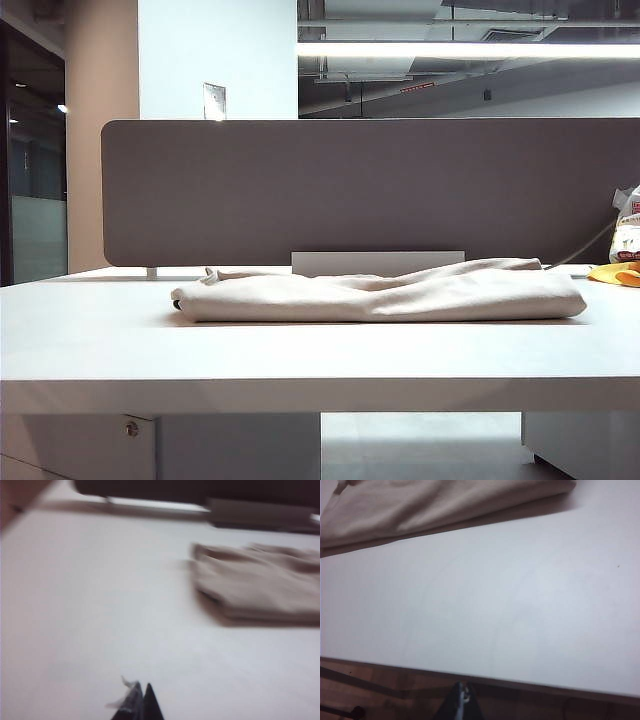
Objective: Fold the bottom side of the T-shirt horizontally towards the center, about one-third of the way, then fold the sleeve back towards the center, creating a straight line along the edge of the T-shirt, and finally fold the bottom of the T-shirt up towards the top, creating a neat rectangle.
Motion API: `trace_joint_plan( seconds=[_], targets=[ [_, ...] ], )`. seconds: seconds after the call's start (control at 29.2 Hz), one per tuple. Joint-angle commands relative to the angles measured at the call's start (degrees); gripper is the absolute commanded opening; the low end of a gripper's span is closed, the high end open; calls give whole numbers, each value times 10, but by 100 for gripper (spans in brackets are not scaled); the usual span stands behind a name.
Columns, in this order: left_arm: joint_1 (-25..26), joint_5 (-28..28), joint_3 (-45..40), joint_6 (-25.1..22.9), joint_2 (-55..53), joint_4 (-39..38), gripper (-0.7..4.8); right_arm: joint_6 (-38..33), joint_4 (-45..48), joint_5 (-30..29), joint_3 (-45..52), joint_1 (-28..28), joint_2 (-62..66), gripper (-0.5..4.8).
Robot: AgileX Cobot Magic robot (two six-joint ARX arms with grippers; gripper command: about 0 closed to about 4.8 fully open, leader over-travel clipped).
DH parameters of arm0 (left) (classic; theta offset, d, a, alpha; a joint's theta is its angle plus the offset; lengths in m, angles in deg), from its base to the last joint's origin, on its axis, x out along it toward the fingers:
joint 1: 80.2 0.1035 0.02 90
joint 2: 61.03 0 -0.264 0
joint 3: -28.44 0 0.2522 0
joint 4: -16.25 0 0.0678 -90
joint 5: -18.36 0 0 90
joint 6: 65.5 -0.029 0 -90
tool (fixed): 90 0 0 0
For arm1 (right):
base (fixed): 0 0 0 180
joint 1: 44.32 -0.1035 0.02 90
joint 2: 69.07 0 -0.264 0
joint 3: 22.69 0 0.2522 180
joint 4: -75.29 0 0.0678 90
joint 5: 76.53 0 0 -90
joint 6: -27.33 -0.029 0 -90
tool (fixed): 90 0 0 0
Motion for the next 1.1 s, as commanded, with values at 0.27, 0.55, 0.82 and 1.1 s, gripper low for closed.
trace_joint_plan(
  seconds=[0.27,0.55,0.82,1.1],
  targets=[
    [98,-64,-63,-10,45,66,-5,-1,7,0,-3,1,0,-5],
    [98,-64,-89,-21,64,75,-5,-1,8,1,-3,1,0,-5],
    [96,-64,-103,-20,73,78,-5,-1,8,0,-3,1,0,-5],
    [58,-19,-103,-20,73,29,-5,-1,7,0,-3,1,0,-5]
  ],
)
